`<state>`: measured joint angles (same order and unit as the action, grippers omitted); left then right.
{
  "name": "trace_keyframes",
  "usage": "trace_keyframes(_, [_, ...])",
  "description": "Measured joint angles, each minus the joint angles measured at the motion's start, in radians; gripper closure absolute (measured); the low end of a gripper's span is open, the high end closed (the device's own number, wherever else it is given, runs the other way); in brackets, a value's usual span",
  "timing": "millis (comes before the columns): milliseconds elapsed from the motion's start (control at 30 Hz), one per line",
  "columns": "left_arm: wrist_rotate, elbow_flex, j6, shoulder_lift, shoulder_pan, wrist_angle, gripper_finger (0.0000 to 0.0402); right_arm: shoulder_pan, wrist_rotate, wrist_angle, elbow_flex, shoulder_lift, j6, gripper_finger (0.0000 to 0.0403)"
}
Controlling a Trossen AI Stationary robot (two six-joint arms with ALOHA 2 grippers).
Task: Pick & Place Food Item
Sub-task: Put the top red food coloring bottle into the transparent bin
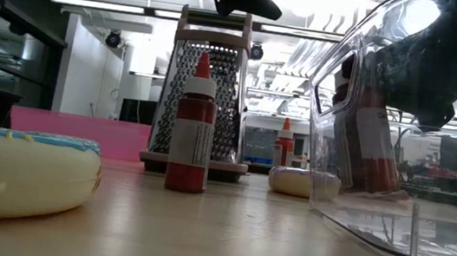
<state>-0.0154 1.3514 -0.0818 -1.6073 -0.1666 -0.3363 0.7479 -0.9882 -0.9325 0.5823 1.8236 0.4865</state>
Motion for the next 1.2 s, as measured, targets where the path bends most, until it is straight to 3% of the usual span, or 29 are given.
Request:
trace_keyframes(400, [0.000,0.000,0.000,0.000,0.000,0.000,0.0177,0.000,0.021,-0.007,0.000,0.000,-0.009,0.0259])
trace_keyframes(1200, [0.000,0.000,0.000,0.000,0.000,0.000,0.0177,0.012,0.049,-0.009,0.047,0.001,-0.068,0.0264])
